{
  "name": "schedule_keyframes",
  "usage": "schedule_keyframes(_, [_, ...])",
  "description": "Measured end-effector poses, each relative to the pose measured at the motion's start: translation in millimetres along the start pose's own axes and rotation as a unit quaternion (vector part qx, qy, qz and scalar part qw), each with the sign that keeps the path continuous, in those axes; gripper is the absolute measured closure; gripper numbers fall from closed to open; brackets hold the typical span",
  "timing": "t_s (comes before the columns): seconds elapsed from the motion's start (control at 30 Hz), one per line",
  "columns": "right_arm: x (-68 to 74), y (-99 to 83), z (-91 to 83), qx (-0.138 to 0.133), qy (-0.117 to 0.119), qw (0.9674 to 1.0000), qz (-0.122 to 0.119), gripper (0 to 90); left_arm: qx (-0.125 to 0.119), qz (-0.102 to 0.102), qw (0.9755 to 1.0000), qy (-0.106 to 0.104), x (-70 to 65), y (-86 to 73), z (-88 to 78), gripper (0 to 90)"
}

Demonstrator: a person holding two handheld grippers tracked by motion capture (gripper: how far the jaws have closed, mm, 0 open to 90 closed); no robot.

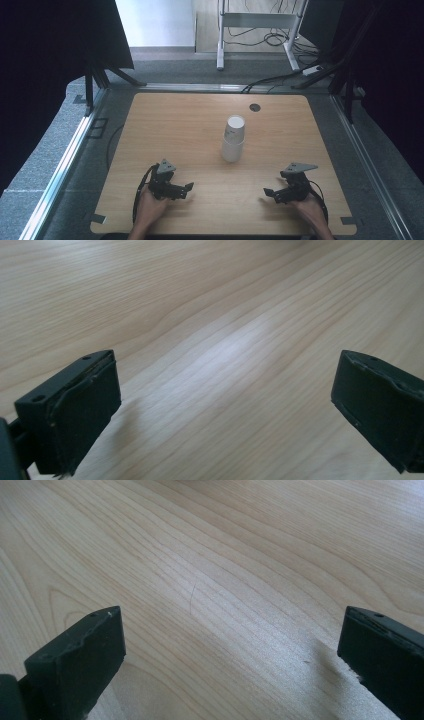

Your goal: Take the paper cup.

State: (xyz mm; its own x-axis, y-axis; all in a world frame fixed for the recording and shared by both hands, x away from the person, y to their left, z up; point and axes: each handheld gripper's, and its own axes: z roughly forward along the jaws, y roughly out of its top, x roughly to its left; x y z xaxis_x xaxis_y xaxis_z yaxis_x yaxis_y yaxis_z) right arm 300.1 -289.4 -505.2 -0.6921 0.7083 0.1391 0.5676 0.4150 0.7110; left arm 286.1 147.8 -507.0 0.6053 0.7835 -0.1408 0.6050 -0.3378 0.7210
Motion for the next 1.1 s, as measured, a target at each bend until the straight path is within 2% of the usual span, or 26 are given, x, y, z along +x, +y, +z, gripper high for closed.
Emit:
schedule_keyframes(0.03, [-0.1, -0.2, -1.4, -0.002, 0.001, 1.0, 0.002, 0.0, 0.015, 0.021, 0.9995, 0.021, -1.7, -1.2, 2.4, 0.0])
schedule_keyframes(0.07, [-0.1, -0.2, -1.4, -0.002, 0.001, 1.0, 0.002, 0.0, 0.015, 0.021, 0.9995, 0.021, -1.7, -1.2, 2.4, 0.0])
schedule_keyframes(0.1, [-0.2, -0.1, -4.5, -0.003, -0.007, 1.0, -0.005, 0.0, 0.022, 0.03, 0.9988, 0.031, -3.2, -1.5, 4.8, 0.0])
schedule_keyframes(0.2, [0.6, 0.3, -6.5, 0.0, -0.019, 0.9997, -0.014, 0.0, 0.028, 0.034, 0.9987, 0.028, -4.1, -1.6, 6.8, 0.0])
schedule_keyframes(0.3, [-0.1, -0.1, -6.2, 0.009, -0.017, 0.9997, -0.017, 0.0, 0.043, 0.044, 0.9977, 0.028, -6.1, -1.0, 10.4, 0.0])
schedule_keyframes(0.4, [-0.1, -0.7, -4.8, 0.011, -0.007, 0.9998, -0.016, 0.0, 0.047, 0.044, 0.9974, 0.031, -5.6, -0.8, 11.6, 0.0])
schedule_keyframes(0.43, [0.0, -1.1, -3.0, 0.014, 0.009, 0.9998, -0.013, 0.0, 0.048, 0.041, 0.9975, 0.032, -4.7, -0.4, 11.4, 0.0])
schedule_keyframes(0.47, [0.0, -1.1, -3.0, 0.014, 0.009, 0.9998, -0.013, 0.0, 0.046, 0.035, 0.9979, 0.028, -3.7, -0.1, 11.1, 0.0])
schedule_keyframes(0.5, [0.1, -1.4, -1.9, 0.015, 0.019, 0.9996, -0.012, 0.0, 0.046, 0.028, 0.9982, 0.025, -2.0, 0.7, 9.7, 0.0])
schedule_keyframes(0.63, [-0.4, -1.2, -2.1, 0.01, 0.019, 0.9997, -0.012, 0.0, 0.043, 0.025, 0.9984, 0.025, -1.3, 1.1, 8.6, 0.0])
schedule_keyframes(0.7, [-0.8, -0.6, -3.6, 0.007, 0.022, 0.9997, -0.011, 0.0, 0.044, 0.033, 0.9979, 0.033, -2.4, 1.3, 8.5, 0.0])
schedule_keyframes(0.83, [-2.2, 0.8, -5.4, 0.002, 0.019, 0.9997, -0.013, 0.0, 0.043, 0.035, 0.9979, 0.033, -3.6, 2.0, 8.3, 0.0])
schedule_keyframes(0.9, [-4.2, 1.6, -6.9, -0.005, 0.025, 0.9997, -0.003, 0.0, 0.048, 0.048, 0.9969, 0.04, -5.3, 2.1, 9.3, 0.0])
schedule_keyframes(1.1, [-5.4, 2.1, -5.7, -0.001, 0.028, 0.9996, -0.002, 0.0, 0.05, 0.058, 0.9963, 0.04, -7.6, 2.0, 11.4, 0.0])
